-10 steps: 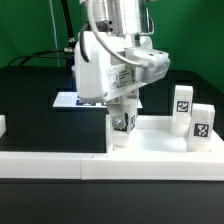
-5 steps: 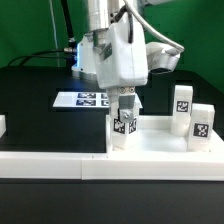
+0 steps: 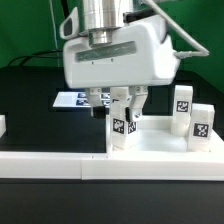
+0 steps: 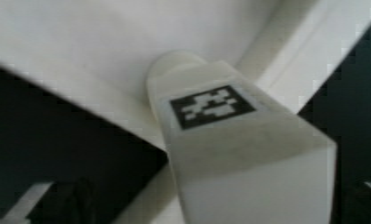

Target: Assemble square table

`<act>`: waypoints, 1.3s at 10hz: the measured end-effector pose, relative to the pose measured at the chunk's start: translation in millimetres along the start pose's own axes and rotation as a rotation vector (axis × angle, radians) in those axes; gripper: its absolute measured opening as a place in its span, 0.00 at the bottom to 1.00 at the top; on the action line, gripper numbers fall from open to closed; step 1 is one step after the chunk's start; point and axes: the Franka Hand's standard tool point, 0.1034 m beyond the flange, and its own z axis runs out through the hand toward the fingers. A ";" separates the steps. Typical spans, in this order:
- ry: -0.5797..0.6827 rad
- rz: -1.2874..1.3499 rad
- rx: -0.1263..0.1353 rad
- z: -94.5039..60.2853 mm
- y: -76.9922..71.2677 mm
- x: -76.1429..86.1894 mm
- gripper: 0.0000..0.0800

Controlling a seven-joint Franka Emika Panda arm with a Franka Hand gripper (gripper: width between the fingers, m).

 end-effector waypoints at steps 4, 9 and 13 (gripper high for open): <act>-0.127 -0.511 -0.026 7.1 -17.6 -0.1 0.81; -0.230 -0.418 -0.115 10.9 -10.2 -27.5 0.81; -0.220 -0.389 -0.133 10.2 -11.3 -26.1 0.51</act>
Offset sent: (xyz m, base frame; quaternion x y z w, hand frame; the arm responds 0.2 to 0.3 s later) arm 0.0000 0.0000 0.0000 0.0000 0.0000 -0.2571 0.9664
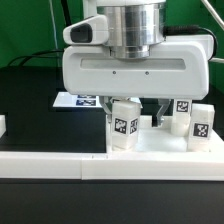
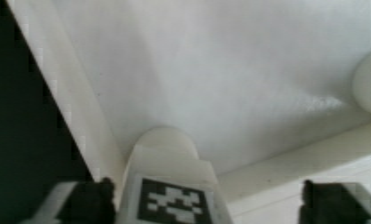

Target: Assemble square table

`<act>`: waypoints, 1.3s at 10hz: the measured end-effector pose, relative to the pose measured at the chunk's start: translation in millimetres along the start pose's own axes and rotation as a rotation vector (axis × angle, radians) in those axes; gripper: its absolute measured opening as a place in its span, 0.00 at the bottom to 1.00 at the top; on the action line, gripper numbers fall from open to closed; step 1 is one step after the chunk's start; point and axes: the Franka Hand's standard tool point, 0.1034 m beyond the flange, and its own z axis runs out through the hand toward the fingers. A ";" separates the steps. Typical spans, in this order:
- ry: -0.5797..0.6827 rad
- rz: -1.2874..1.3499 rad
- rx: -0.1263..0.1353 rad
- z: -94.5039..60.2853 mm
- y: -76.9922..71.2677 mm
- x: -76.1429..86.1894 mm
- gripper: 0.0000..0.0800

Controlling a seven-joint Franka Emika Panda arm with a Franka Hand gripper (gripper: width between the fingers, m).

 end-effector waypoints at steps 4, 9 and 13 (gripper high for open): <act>0.001 0.249 -0.010 0.3 6.5 0.8 0.37; 0.010 0.801 -0.017 6.1 8.9 7.2 0.36; -0.017 1.523 0.043 7.6 -2.8 12.7 0.59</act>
Offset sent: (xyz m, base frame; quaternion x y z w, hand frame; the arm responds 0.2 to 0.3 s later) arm 0.0000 0.0000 0.0000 0.0000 0.0000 0.1938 0.9810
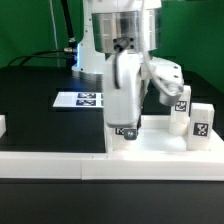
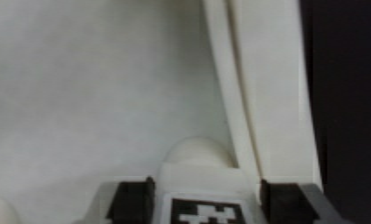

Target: Assemble square table

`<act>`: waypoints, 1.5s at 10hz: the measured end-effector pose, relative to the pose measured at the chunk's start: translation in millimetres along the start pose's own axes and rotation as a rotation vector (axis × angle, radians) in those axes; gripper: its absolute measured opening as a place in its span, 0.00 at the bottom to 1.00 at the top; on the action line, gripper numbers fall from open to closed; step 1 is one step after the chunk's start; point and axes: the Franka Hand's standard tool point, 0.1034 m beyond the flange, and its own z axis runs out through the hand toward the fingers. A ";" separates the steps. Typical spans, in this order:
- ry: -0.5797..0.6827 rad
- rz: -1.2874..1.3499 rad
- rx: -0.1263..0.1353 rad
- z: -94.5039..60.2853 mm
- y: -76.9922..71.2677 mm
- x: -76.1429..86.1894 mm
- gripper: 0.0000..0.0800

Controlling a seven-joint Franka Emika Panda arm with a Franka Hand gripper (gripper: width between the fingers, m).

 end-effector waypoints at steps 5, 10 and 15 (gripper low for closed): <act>0.003 -0.550 0.037 -5.1 26.9 -3.1 0.81; 0.090 -1.227 0.034 -7.5 18.8 -0.5 0.81; 0.099 -1.393 0.033 -9.1 13.0 8.2 0.70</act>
Offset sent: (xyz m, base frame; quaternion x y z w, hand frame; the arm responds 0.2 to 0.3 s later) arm -0.0589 0.0245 0.0112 0.0233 0.0098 -0.4042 0.9143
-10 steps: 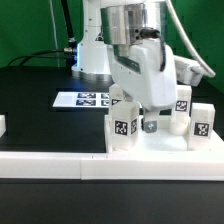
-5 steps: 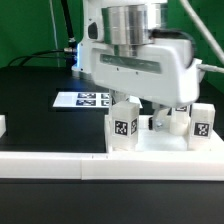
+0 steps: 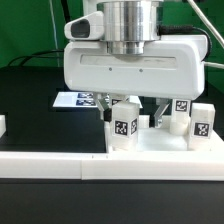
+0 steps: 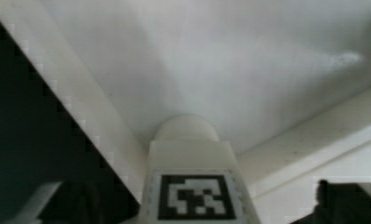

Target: Assemble square table

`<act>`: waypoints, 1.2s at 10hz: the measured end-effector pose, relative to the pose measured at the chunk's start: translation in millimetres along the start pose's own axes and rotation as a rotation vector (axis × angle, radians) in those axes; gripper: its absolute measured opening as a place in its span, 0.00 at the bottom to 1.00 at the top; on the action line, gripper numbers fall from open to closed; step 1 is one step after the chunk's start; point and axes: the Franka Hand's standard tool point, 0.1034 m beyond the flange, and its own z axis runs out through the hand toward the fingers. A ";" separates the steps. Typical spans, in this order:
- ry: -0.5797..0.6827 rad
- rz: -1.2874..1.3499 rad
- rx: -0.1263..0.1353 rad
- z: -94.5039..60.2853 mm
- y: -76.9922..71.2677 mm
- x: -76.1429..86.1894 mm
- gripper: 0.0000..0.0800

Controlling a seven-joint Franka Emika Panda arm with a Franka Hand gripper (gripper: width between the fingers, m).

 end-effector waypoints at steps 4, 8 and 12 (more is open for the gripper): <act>-0.001 0.203 0.000 0.3 0.3 -0.3 0.36; 0.001 0.490 -0.001 1.4 -1.7 3.0 0.36; -0.054 0.994 0.025 0.6 -5.2 6.9 0.36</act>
Offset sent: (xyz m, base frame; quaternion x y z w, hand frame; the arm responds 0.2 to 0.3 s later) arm 0.0000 0.0000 0.0000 0.0000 0.0000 0.1938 0.9810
